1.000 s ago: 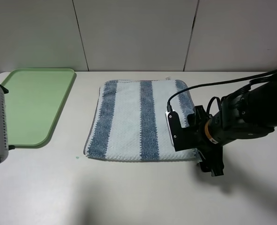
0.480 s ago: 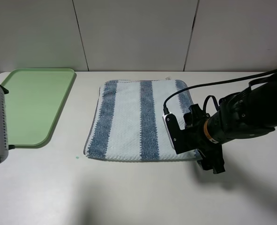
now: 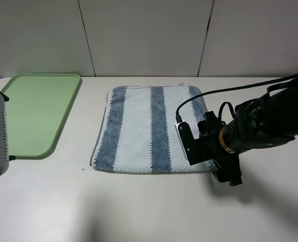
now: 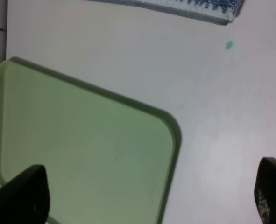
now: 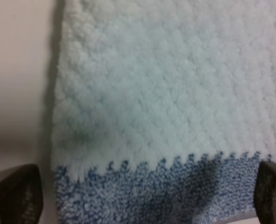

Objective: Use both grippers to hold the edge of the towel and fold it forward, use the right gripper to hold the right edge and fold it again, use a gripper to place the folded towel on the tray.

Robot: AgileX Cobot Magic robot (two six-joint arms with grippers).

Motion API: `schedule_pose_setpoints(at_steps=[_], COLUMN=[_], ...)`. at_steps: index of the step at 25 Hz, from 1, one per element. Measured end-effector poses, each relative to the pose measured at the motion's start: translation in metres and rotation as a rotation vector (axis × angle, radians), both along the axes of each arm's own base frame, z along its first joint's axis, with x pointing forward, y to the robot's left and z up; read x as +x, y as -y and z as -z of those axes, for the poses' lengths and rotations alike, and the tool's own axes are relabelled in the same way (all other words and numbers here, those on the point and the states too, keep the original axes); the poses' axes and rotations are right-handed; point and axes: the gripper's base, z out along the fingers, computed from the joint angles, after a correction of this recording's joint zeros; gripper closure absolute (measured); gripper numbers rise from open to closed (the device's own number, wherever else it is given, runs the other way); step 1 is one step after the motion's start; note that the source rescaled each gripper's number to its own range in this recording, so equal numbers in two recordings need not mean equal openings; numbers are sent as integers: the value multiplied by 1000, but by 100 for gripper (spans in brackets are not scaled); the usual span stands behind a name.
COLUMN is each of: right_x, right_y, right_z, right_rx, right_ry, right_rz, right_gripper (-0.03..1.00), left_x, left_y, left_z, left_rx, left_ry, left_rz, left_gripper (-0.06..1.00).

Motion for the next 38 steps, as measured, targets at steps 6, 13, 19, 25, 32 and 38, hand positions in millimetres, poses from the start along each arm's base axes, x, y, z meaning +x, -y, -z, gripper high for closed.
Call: schedule_pose_setpoints(at_steps=[6, 13, 19, 25, 32, 38], right_x=[6, 7, 6, 4, 3, 3], right_y=[10, 11, 12, 14, 15, 15], right_z=[0, 0, 4, 8, 10, 10], right_rx=[-2, 2, -10, -15, -11, -9], right_ry=[1, 1, -14, -35, -48, -49], right_rz=[37, 39, 56, 82, 112, 115], right_gripper=[-3, -2, 26, 61, 82, 91], left_x=[0, 0, 0, 0, 0, 0], left_y=[0, 0, 0, 0, 0, 5], left_z=[0, 0, 0, 0, 0, 0], left_rx=[1, 1, 1, 1, -3, -52], left_ry=[-1, -1, -1, -2, 1, -1], left_rz=[-1, -1, -1, -1, 2, 19], left_gripper=[8, 8, 9, 9, 9, 10])
